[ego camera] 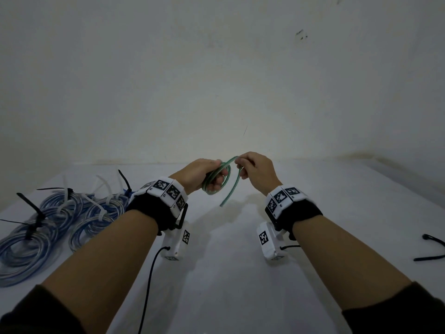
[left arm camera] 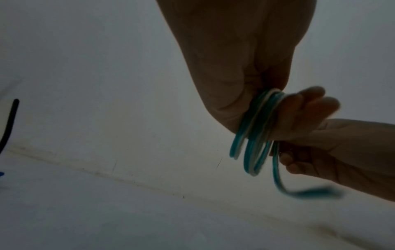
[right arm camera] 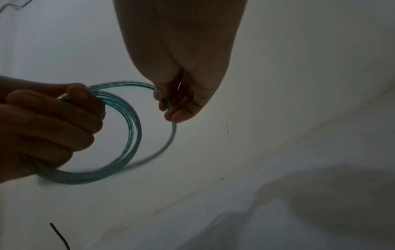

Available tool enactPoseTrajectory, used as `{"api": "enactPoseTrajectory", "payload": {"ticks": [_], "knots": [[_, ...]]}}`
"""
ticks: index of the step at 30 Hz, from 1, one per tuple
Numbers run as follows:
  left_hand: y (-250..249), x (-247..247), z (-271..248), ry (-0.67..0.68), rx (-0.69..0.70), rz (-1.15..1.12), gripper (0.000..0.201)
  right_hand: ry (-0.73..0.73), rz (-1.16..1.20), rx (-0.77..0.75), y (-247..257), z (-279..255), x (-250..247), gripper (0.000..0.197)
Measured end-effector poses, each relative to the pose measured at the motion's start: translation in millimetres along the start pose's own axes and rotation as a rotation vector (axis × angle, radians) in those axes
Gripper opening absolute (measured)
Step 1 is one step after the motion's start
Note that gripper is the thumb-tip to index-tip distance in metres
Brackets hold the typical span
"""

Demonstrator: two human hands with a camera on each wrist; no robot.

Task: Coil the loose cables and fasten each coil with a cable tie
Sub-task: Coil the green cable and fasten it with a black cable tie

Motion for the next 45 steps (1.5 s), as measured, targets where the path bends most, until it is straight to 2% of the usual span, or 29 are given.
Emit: {"api": "enactPoseTrajectory", "payload": {"ticks": [2,5,7,11,15,18,20,22,27,30,33,36,38,42,45], "knots": [[0.1,1.5,-0.5,0.023,-0.014,0.01,0.039,-0.02,0.032,0.028,-2.7,0.3,-0.3,0.015],[-3.9,-6.1,0.2,-0.036,0.024,-0.043,0.039,0.013,0.067,0.089,-7.0,-2.3,1.4,0.004],[-4.9,-12.4,2.2,-0.081,0.05,-0.111,0.039,0.062,0.04,0.065,-6.2,-5.0,4.1,0.01],[-2.2,-21.6,9.4,-0.176,0.067,-0.325,0.038,0.182,-0.023,-0.086,5.6,-9.0,10.9,0.024],[-4.3,-36.2,11.3,-0.278,0.092,-0.555,0.041,0.333,-0.115,-0.114,-2.4,-14.7,13.3,0.043],[-8.3,-44.3,11.1,-0.3,0.095,-0.646,0.041,0.393,-0.233,-0.148,-8.5,-21.2,14.1,0.031],[-10.4,-42.9,11.1,-0.295,0.087,-0.674,0.041,0.384,-0.247,-0.159,-8.2,-22.9,15.1,0.022],[-12.2,-38.4,11.2,-0.283,0.091,-0.709,0.041,0.358,-0.238,-0.179,-4.4,-23.7,17.1,0.021],[-10.6,-29.5,12.7,-0.251,0.077,-0.733,0.04,0.305,-0.217,-0.21,7.6,-25.6,21.3,0.053],[-11.4,-27.3,13.0,-0.222,0.055,-0.732,0.041,0.322,-0.355,-0.21,4.1,-23.6,23.1,0.072],[-16.4,-25.6,10.7,-0.193,0.045,-0.763,0.041,0.332,-0.472,-0.228,-2.0,-19.7,22.5,0.062],[-17.8,-27.0,10.1,-0.188,0.043,-0.769,0.041,0.256,-0.422,-0.35,4.6,-17.9,16.5,0.029],[-16.9,-30.0,10.7,-0.213,0.055,-0.747,0.041,0.207,-0.398,-0.397,9.6,-18.2,14.1,0.016],[-11.5,-29.7,11.0,-0.263,0.074,-0.684,0.04,0.105,-0.278,-0.418,17.9,-17.9,11.0,0.007],[-11.0,-24.5,9.8,-0.259,0.095,-0.675,0.034,0.105,-0.164,-0.407,24.4,-18.3,13.2,0.007]]}}
Point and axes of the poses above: each hand's wrist, its own z-axis towards the middle knuckle, its own x-axis out of the palm, y = z × x, the point moved 7 cm from there along z, towards the middle knuckle, and after that the axes turned 2 degrees about z, right-handed, at the moved point
